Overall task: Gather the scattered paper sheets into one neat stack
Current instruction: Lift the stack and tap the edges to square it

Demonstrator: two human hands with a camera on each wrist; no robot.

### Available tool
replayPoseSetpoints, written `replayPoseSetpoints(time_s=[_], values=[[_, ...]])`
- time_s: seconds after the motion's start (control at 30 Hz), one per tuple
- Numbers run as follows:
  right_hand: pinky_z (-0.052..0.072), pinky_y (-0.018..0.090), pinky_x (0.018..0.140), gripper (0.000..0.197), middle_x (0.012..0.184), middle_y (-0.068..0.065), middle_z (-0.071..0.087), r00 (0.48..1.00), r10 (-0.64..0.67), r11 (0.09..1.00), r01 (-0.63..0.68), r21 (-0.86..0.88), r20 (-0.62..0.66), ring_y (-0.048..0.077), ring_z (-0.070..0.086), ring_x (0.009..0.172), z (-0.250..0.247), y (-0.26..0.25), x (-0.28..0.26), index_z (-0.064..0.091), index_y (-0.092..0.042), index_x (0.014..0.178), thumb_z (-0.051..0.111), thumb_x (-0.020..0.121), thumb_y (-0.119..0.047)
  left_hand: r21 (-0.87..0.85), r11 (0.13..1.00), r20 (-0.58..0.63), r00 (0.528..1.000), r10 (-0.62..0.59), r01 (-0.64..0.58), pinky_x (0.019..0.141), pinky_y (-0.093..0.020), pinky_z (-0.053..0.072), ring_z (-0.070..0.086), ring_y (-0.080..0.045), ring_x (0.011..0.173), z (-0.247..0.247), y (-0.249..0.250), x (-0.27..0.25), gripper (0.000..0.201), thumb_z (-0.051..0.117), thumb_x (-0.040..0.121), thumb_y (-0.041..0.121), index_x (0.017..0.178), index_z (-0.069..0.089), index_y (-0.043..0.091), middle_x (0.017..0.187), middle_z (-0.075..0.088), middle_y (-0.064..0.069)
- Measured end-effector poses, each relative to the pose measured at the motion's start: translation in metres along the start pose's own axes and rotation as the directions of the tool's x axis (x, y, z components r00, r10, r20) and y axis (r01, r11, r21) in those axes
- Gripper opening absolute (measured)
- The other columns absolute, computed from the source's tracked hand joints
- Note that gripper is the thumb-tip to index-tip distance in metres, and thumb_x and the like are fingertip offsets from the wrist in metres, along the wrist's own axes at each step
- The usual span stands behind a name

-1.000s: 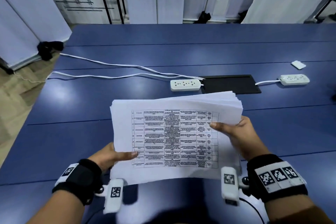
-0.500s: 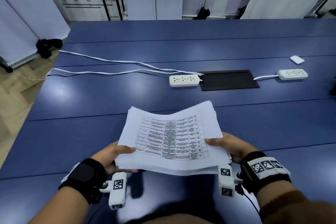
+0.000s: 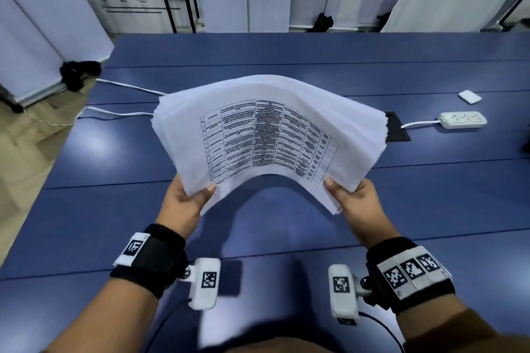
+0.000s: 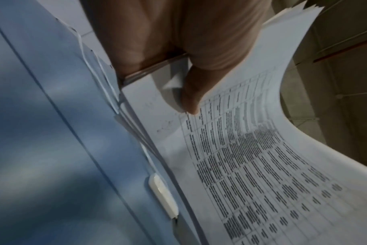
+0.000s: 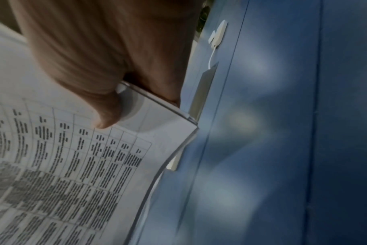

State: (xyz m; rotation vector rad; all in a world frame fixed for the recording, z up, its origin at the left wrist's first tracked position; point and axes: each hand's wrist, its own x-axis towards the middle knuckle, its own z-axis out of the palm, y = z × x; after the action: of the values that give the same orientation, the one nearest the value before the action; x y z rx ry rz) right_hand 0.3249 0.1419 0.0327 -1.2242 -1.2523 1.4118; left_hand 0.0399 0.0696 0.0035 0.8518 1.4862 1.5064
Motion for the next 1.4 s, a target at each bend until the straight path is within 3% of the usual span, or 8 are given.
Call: replayPoseSetpoints(time_s=[0.13, 0.27, 0.43, 0.63, 0.8, 0.93, 1.07, 1.4], values=[[0.057, 0.041, 0.072, 0.023, 0.077, -0.008, 0.073, 0.995, 0.071, 0.997, -0.073, -0.028, -0.068, 0.016, 0.066, 0.081, 0.0, 0.02, -0.003, 0.068, -0.018, 0.085, 0.07, 0.082, 0.005, 0.029, 0.999, -0.017, 0.999, -0.039, 0.039, 0.082, -0.022, 0.055, 0.069, -0.014, 0.091, -0.003, -0.013, 0.002, 0.039, 0.072, 0.076, -0.008, 0.111, 0.063, 0.007, 0.096, 0.074, 0.009], [0.06, 0.031, 0.078, 0.03, 0.082, -0.007, 0.076, 0.992, 0.119, 0.993, -0.118, 0.022, -0.036, 0.013, 0.071, 0.08, 0.001, 0.036, -0.004, 0.07, -0.016, 0.09, 0.071, 0.077, 0.012, -0.06, 0.993, -0.038, 0.993, -0.107, 0.105, 0.078, -0.027, 0.057, 0.07, -0.015, 0.089, -0.008, -0.032, 0.006, 0.049, 0.081, 0.055, 0.003, 0.101, 0.068, 0.012, 0.097, 0.075, 0.001], [0.057, 0.024, 0.072, 0.028, 0.086, -0.003, 0.076, 0.999, 0.041, 0.993, -0.037, 0.11, -0.036, 0.009, 0.071, 0.08, -0.001, 0.024, -0.001, 0.072, -0.014, 0.088, 0.07, 0.077, 0.012, -0.134, 0.99, -0.053, 0.998, -0.046, 0.039, 0.082, -0.032, 0.057, 0.069, -0.018, 0.089, -0.012, -0.019, 0.012, 0.047, 0.076, 0.063, -0.01, 0.108, 0.066, -0.002, 0.101, 0.074, -0.006], [0.058, 0.042, 0.085, 0.036, 0.096, 0.011, 0.076, 0.998, 0.067, 0.991, -0.065, 0.117, -0.012, 0.021, 0.072, 0.087, -0.01, 0.019, 0.004, 0.074, -0.01, 0.089, 0.08, 0.061, 0.01, -0.175, 0.982, 0.008, 0.997, -0.076, 0.077, 0.071, -0.026, 0.057, 0.072, -0.015, 0.081, -0.022, -0.023, 0.019, 0.082, 0.098, 0.026, 0.028, 0.098, 0.069, 0.001, 0.094, 0.075, -0.007], [0.057, 0.041, 0.085, 0.026, 0.097, 0.007, 0.076, 0.997, 0.035, 0.985, -0.021, 0.172, -0.076, 0.019, 0.071, 0.089, 0.008, 0.014, 0.002, 0.073, -0.007, 0.096, 0.077, 0.072, 0.003, -0.236, 0.972, -0.07, 0.997, -0.016, -0.001, 0.07, -0.021, 0.056, 0.071, -0.008, 0.078, 0.004, -0.009, 0.014, 0.02, 0.078, 0.067, 0.001, 0.08, 0.078, 0.016, 0.086, 0.076, 0.004], [0.056, 0.036, 0.088, 0.031, 0.107, 0.01, 0.074, 0.985, -0.079, 0.976, 0.108, 0.191, -0.153, 0.021, 0.069, 0.101, 0.019, 0.012, -0.002, 0.069, -0.001, 0.11, 0.073, 0.08, 0.003, -0.159, 0.979, -0.095, 0.989, 0.111, -0.125, 0.078, -0.023, 0.056, 0.069, -0.009, 0.087, 0.009, 0.003, 0.014, 0.029, 0.07, 0.077, -0.007, 0.09, 0.074, 0.019, 0.091, 0.075, 0.006], [0.057, 0.037, 0.089, 0.035, 0.101, 0.006, 0.075, 0.987, -0.021, 0.992, 0.041, 0.118, -0.16, 0.019, 0.072, 0.095, 0.016, 0.025, -0.009, 0.07, -0.006, 0.106, 0.078, 0.074, 0.004, -0.151, 0.988, -0.055, 0.998, 0.021, -0.029, 0.077, -0.027, 0.056, 0.07, -0.015, 0.089, 0.007, -0.011, 0.009, 0.046, 0.083, 0.064, 0.011, 0.106, 0.067, 0.002, 0.099, 0.075, -0.005], [0.056, 0.035, 0.087, 0.024, 0.103, 0.011, 0.074, 0.974, -0.139, 0.967, 0.173, 0.189, -0.18, 0.018, 0.069, 0.095, 0.022, 0.005, -0.005, 0.07, 0.003, 0.106, 0.07, 0.083, 0.003, -0.12, 0.982, -0.166, 0.978, 0.127, -0.148, 0.072, -0.018, 0.054, 0.068, -0.002, 0.079, 0.017, 0.015, 0.009, 0.024, 0.068, 0.08, -0.005, 0.095, 0.068, 0.013, 0.084, 0.075, 0.012]])
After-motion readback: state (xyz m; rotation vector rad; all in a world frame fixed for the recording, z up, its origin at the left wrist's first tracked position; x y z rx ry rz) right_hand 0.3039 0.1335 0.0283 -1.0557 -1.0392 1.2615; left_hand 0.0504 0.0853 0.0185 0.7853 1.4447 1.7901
